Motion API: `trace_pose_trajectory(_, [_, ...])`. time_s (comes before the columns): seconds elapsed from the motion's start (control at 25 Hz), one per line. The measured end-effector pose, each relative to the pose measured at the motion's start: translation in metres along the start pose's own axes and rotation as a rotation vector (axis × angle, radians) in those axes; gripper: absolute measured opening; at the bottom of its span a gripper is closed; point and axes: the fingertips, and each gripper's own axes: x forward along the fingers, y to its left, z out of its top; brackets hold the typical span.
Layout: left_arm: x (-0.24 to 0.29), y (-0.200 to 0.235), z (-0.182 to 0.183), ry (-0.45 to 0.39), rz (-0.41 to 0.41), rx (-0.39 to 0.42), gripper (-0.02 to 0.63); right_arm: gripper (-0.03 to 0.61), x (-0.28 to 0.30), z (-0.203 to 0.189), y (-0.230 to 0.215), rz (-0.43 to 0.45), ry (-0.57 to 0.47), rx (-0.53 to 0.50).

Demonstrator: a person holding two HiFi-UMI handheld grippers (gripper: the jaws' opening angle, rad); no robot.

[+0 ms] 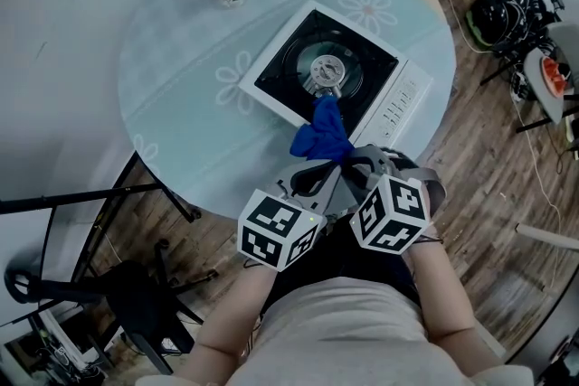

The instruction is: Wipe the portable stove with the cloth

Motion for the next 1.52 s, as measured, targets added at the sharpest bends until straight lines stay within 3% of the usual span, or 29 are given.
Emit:
trace_pose_trajectory(0.8, [0.017,-0.026,0.013,-0.023,-0.035,0.0,0.023,0.054,-0.026,-0.035,0.0,0.073,-0.021,0.073])
trace_pose_trajectory(1.52, [0.034,-0.034,0.027,-0.025,-0.059,0.024,0.023,0.054,-0.035,-0.064,-0.03,0.014,-0.015,0.175])
